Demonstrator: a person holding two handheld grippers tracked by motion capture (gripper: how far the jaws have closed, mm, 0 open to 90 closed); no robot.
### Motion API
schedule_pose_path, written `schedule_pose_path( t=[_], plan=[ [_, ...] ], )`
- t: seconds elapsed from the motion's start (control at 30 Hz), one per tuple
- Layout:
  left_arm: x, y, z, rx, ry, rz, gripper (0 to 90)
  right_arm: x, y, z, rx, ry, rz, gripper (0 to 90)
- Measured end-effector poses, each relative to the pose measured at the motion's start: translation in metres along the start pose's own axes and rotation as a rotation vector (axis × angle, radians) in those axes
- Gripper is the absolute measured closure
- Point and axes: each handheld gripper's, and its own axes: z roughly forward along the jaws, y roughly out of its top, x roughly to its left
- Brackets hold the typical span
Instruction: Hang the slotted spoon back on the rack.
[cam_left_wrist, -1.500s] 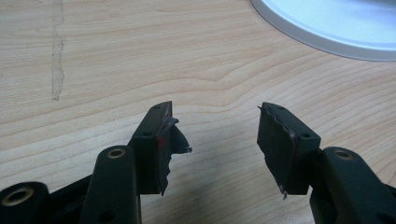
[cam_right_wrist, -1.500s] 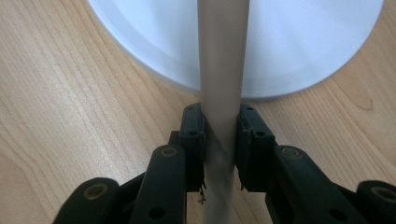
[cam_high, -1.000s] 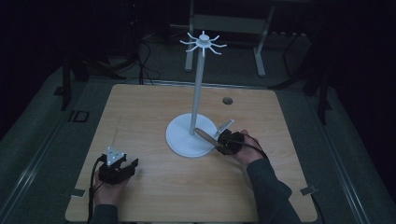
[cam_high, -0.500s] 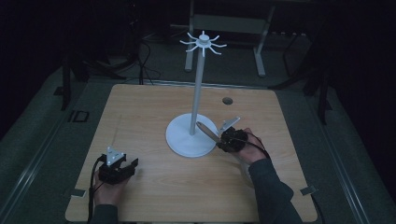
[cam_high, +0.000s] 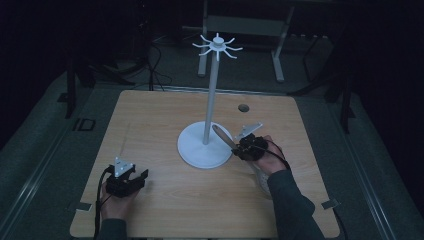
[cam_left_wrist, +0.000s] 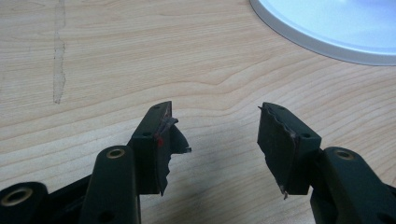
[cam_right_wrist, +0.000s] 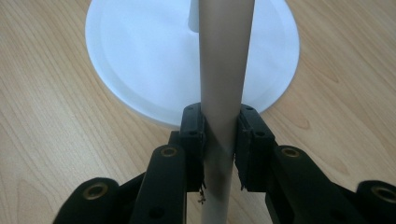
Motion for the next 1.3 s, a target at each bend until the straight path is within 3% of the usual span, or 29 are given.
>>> schedule_pose_path(
  t=[0.77,1.3],
  plan=[
    [0.003,-0.003,0.001,0.003,0.003,-0.010,45.8,-0.009,-0.001,-0.012,-0.079,-0.021,0.049,74.6],
    [0.004,-0.005,-0.001,0.001,0.010,-0.013,45.5,-0.009,-0.001,-0.018,-0.104,-0.028,0.051,74.6]
  ],
)
